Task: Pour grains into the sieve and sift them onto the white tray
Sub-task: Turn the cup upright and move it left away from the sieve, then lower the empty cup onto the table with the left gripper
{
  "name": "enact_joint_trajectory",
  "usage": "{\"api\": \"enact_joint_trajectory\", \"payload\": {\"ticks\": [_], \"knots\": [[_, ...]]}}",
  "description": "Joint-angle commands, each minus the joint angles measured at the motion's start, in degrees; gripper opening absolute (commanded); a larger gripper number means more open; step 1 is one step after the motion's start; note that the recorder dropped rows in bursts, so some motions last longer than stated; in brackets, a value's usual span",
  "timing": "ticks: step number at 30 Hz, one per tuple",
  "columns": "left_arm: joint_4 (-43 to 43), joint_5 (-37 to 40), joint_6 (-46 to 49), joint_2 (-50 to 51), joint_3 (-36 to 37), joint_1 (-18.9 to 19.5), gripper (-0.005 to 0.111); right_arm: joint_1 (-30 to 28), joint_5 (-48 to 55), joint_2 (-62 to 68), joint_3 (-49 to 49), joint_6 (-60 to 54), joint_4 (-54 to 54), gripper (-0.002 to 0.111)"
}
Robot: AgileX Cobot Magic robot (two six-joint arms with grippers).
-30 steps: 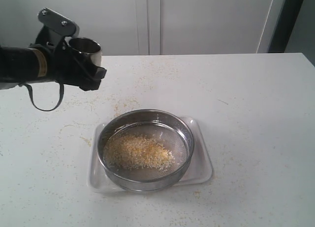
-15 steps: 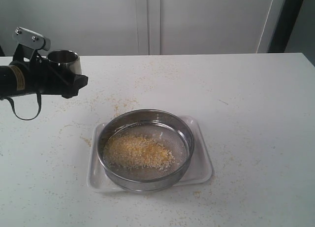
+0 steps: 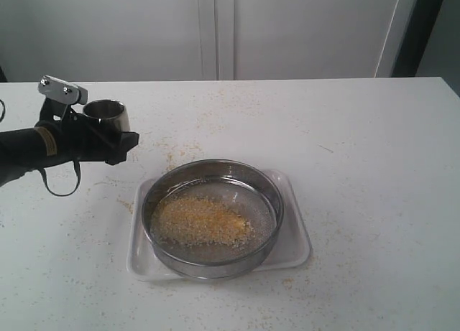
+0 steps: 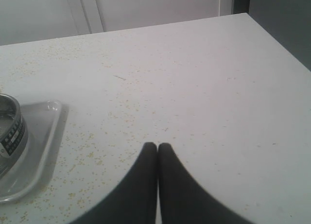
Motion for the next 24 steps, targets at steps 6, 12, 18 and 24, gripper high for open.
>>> {"api": "enact_joint_trajectory", "payload": {"ticks": [6,12,18,24], "knots": [[-11.4,-2.6,6.4,5.5,0.1,0.1,0.0,-0.2,-0.8,-0.2,0.3,0.2,-0.3,0.0],[-12.7,-5.8,9.4,8.2,0.1,0.1,0.0,-0.2,-0.8,-0.2,0.3,0.2,-0.3,0.0],[-13.0,-7.0,9.4,10.1,0.0,0.1,0.0,-0.2,-0.8,-0.2,0.3,0.2,-0.3,0.0],[-13.0,-7.5,9.4,10.8,0.0,0.1,0.001,-0.2,-0.8,-0.2,0.3,0.2,-0.3,0.0]]}}
